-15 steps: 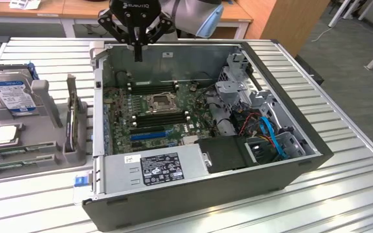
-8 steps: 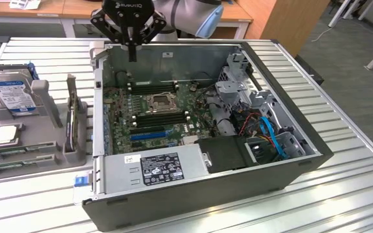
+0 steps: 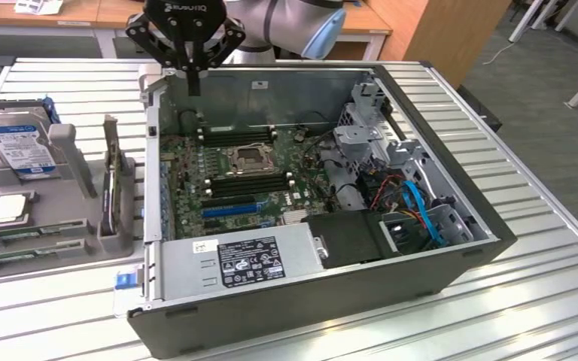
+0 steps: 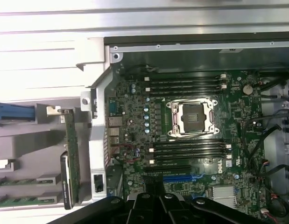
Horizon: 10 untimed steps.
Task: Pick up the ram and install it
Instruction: 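Reach for the ram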
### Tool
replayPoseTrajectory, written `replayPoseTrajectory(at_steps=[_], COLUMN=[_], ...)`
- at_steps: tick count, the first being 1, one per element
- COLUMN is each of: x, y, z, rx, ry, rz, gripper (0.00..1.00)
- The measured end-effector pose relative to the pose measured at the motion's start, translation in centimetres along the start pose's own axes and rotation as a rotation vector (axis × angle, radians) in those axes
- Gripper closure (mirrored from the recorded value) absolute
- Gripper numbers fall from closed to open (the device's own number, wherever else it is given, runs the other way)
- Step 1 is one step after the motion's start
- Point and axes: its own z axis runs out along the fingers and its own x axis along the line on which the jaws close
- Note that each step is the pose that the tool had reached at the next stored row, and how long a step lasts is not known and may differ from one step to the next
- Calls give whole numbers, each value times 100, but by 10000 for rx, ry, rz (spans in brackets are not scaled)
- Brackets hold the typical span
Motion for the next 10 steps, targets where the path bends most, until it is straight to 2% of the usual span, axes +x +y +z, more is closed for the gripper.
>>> replayPoseTrajectory(at_steps=[10], x=[238], y=[-17], z=[-2], rx=[0], ry=[-1], rz=[4], gripper=[90])
